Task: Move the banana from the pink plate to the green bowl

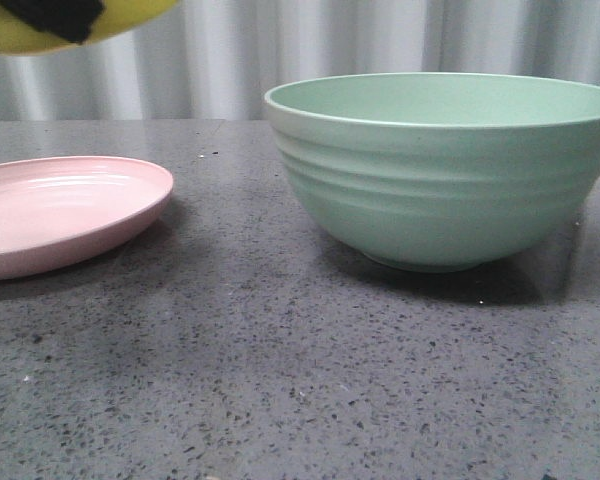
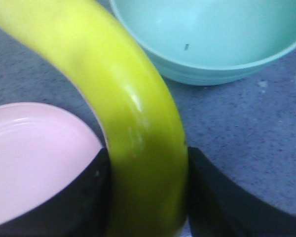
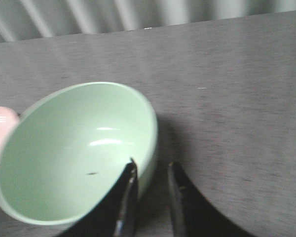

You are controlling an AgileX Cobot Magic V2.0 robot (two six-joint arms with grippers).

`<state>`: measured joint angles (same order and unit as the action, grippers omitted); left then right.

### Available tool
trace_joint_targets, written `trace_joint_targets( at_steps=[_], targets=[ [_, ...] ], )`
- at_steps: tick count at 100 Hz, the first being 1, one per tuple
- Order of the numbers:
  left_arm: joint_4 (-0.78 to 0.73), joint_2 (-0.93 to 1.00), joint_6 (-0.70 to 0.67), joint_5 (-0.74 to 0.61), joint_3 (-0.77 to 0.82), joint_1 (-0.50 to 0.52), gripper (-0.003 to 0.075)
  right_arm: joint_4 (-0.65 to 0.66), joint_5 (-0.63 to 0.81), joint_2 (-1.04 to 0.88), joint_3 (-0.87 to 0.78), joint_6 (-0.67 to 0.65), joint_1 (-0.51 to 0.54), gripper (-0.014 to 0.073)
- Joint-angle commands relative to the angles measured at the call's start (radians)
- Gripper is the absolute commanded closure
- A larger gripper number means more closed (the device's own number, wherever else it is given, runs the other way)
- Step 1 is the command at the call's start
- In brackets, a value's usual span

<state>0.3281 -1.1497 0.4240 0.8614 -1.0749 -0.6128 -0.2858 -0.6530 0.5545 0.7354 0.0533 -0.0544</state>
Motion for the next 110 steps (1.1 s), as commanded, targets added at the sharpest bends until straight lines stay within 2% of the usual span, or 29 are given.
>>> trace_joint_targets(
  at_steps=[1, 9, 14, 34, 51, 71, 101, 110],
  targets=[
    [0.057, 0.023, 0.003, -0.060, -0.035, -0.060, 0.0741, -0.098, 0.071, 0.068, 0.073, 0.027, -0.051, 0.0347],
    [0.081, 0.023, 0.003, -0.091, -0.035, -0.123, 0.0741, -0.157, 0.093, 0.124, 0.107, 0.027, -0.112, 0.0261],
    [0.093, 0.021, 0.003, -0.110, -0.035, -0.161, 0.0741, -0.206, 0.121, 0.166, 0.120, 0.027, -0.147, 0.0243],
    [0.097, 0.001, 0.003, -0.161, -0.035, -0.293, 0.0741, -0.400, 0.250, 0.305, 0.128, 0.027, -0.265, 0.0242],
    [0.102, -0.031, 0.003, -0.168, -0.035, -0.336, 0.0741, -0.530, 0.331, 0.409, 0.132, 0.027, -0.326, 0.0243],
    [0.124, -0.048, 0.003, -0.174, -0.035, -0.338, 0.0741, -0.563, 0.324, 0.479, 0.158, 0.027, -0.375, 0.0248],
    [0.126, -0.048, 0.003, -0.176, -0.035, -0.338, 0.0740, -0.583, 0.326, 0.509, 0.158, 0.027, -0.374, 0.0253],
    [0.126, -0.048, 0.003, -0.176, -0.035, -0.338, 0.0740, -0.583, 0.323, 0.509, 0.158, 0.027, -0.374, 0.0316]
  ],
)
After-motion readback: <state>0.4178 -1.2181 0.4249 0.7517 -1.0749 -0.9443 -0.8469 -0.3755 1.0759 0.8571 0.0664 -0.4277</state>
